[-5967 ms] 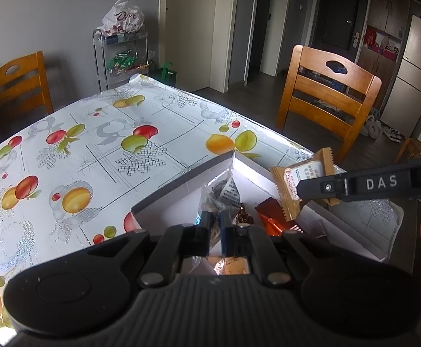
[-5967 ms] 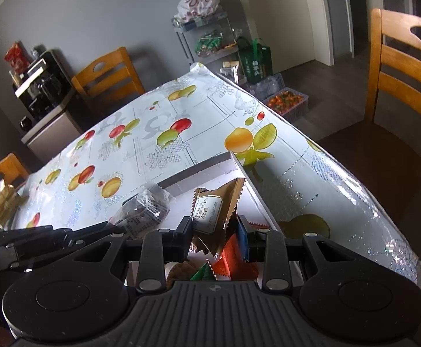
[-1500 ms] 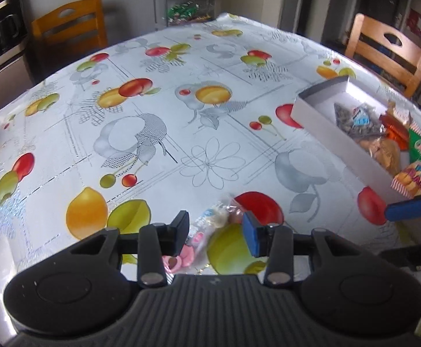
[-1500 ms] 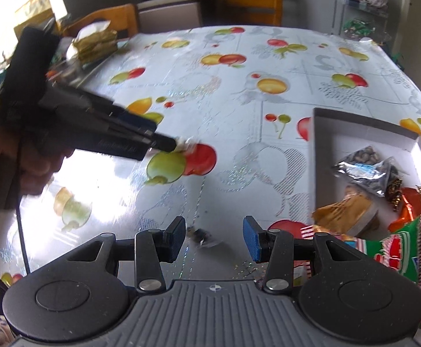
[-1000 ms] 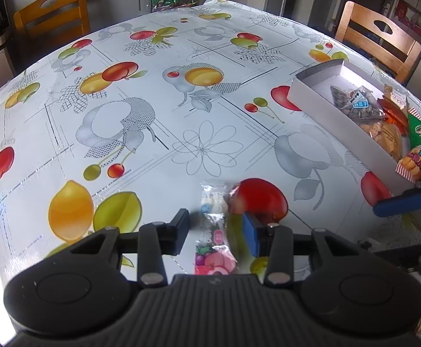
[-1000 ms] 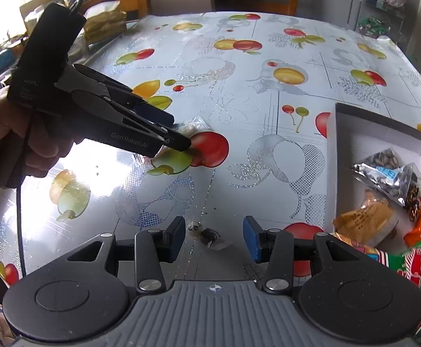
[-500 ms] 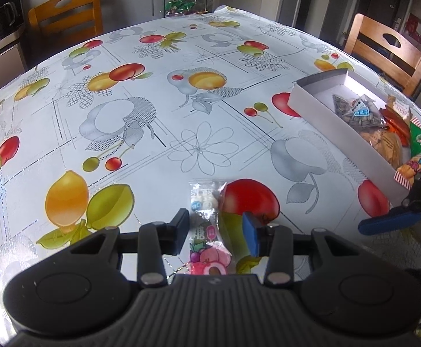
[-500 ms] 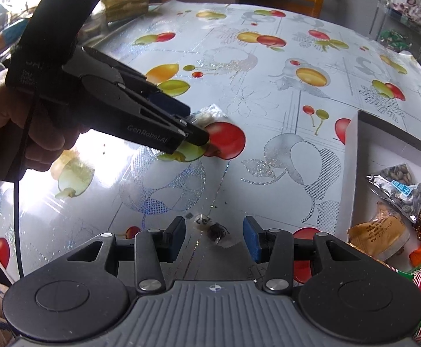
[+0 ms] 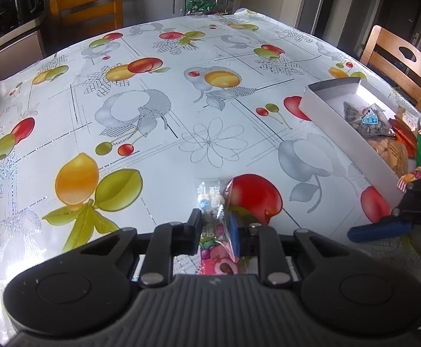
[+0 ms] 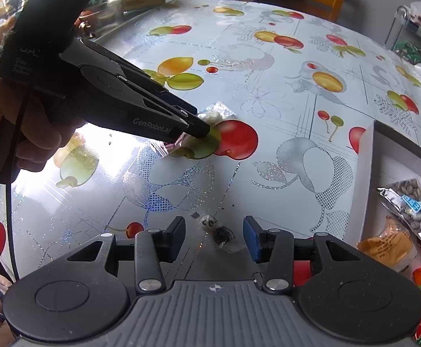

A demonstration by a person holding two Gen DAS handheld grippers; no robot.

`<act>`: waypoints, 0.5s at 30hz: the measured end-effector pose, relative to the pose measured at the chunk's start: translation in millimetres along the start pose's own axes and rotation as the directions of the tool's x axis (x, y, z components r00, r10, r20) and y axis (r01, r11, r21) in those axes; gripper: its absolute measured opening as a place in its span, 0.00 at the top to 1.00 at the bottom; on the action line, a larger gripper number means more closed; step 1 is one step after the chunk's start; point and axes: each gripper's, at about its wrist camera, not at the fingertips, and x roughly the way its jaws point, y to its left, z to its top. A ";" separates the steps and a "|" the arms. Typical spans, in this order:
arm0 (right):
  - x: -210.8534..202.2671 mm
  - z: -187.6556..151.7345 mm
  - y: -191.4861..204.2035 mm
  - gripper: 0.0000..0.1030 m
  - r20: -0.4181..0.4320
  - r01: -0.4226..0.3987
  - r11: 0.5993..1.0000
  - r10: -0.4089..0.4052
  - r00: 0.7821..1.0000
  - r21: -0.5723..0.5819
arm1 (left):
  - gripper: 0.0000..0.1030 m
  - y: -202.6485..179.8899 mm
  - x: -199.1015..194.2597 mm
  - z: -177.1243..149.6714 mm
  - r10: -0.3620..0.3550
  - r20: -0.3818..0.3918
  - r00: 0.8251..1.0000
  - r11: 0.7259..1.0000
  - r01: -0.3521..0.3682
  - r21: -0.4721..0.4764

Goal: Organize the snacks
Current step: 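Grasp the clear pink candy bag with the left tool while the right tool grasps the small white candy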

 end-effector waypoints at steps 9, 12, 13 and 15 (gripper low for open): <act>4.2 -2.0 3.4 0.68 -0.007 0.022 0.999 -0.022 1.000 -0.036 | 0.86 -3.3 -4.8 -4.5 0.000 -0.001 1.000 1.000 0.000 -0.013; 4.3 -3.2 2.0 0.70 -0.004 0.032 0.999 -0.032 0.999 -0.031 | 0.86 -4.2 -5.4 -5.2 0.000 -0.002 1.000 1.000 0.000 -0.014; 3.9 -3.7 2.2 0.71 -0.003 0.034 0.999 -0.034 0.999 -0.032 | 0.86 -4.5 -5.6 -5.4 0.000 -0.001 1.000 1.000 0.000 -0.014; 3.6 -4.5 3.5 0.72 -0.001 0.039 0.998 -0.039 0.999 -0.038 | 0.86 -4.2 -5.4 -5.3 -0.001 -0.001 1.000 1.000 0.001 -0.013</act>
